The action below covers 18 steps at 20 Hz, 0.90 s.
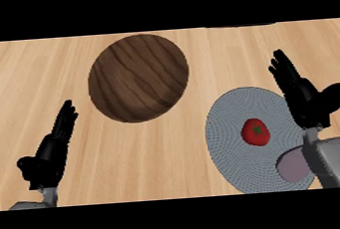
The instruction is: Pick the tomato from the placemat and place it in the bowl
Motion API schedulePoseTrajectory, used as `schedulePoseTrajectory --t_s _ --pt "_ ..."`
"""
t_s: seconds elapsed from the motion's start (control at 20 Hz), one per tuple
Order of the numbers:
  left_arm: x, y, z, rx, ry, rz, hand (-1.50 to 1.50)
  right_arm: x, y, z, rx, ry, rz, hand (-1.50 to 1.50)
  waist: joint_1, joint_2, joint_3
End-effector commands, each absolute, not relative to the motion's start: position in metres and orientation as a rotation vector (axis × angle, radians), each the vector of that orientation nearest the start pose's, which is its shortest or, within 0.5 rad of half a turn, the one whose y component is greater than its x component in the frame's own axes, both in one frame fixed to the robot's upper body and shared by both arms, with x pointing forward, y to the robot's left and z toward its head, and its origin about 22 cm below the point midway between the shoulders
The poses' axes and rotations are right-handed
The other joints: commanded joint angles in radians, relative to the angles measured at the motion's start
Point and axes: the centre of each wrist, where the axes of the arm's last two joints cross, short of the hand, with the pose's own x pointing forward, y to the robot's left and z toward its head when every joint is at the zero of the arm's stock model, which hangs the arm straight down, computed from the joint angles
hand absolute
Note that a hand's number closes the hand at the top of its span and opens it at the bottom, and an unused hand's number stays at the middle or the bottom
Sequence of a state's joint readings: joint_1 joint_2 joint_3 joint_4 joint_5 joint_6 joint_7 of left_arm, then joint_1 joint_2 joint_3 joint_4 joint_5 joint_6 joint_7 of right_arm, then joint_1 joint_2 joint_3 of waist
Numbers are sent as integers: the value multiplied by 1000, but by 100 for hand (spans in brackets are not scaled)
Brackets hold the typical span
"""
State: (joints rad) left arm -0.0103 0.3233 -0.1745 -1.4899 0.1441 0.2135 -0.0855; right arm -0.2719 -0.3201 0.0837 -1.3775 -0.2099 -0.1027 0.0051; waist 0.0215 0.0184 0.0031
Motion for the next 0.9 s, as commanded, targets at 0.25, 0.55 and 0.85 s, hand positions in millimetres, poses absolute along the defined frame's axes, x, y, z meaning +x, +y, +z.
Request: schedulePoseTrajectory --t_s 0.25,0.55,0.85 --pt "252 236 22 -3 -1636 -305 0 278 -281 51 -614 -1696 -308 150 -115 -43 -7" --pt "265 210 33 -153 -1599 -369 0 256 -230 18 -825 -1531 -345 -150 -37 -21 -5" --pt "266 200 28 -136 -1587 -369 0 249 -262 22 -1010 -1317 98 -150 -34 -19 -8"
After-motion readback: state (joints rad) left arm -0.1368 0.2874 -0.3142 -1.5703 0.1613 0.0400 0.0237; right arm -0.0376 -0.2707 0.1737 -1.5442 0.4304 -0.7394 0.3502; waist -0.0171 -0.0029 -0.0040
